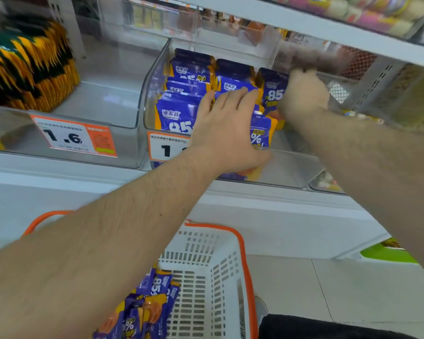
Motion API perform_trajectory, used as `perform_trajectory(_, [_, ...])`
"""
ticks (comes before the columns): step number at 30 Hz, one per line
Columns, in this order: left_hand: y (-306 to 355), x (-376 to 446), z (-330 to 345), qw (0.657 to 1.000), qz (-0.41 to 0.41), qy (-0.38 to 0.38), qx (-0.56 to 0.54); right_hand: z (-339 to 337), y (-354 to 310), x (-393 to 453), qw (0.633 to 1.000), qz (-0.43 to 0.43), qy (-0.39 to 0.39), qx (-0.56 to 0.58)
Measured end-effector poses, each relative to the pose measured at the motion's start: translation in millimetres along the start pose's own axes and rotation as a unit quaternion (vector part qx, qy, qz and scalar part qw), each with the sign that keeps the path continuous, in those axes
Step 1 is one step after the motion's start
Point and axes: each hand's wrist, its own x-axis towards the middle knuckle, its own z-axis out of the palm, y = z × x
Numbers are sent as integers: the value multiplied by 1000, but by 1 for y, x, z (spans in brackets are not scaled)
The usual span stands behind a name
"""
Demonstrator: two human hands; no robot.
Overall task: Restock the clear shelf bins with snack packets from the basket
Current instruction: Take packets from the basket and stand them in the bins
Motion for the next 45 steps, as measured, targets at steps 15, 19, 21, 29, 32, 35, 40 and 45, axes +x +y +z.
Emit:
perform_trajectory(15, [-48,-165,-1,988,-81,81,-104,8,-104,-193,888,-245,218,321])
perform_trajectory(19, [-99,-232,11,968,-211,-83,-106,75,-135,-244,917,-169,-9,362])
perform_trajectory(21, [-120,-261,16,944,-280,-143,-104,113,-145,-267,926,-142,-159,312])
perform_trajectory(29, [-167,-321,30,844,-471,-186,-178,211,-181,-360,793,-62,-592,132])
perform_trajectory(32, [-177,-334,32,813,-523,-180,-181,228,-202,-390,759,-3,-637,133])
perform_trajectory(35, [-185,-344,33,795,-550,-187,-175,225,-213,-407,725,126,-648,195])
perform_trajectory(40, [-190,-353,37,762,-586,-201,-187,233,-215,-417,746,198,-617,156])
perform_trajectory(45, [-172,-341,43,572,-740,-94,-341,216,-187,-376,702,226,-627,251])
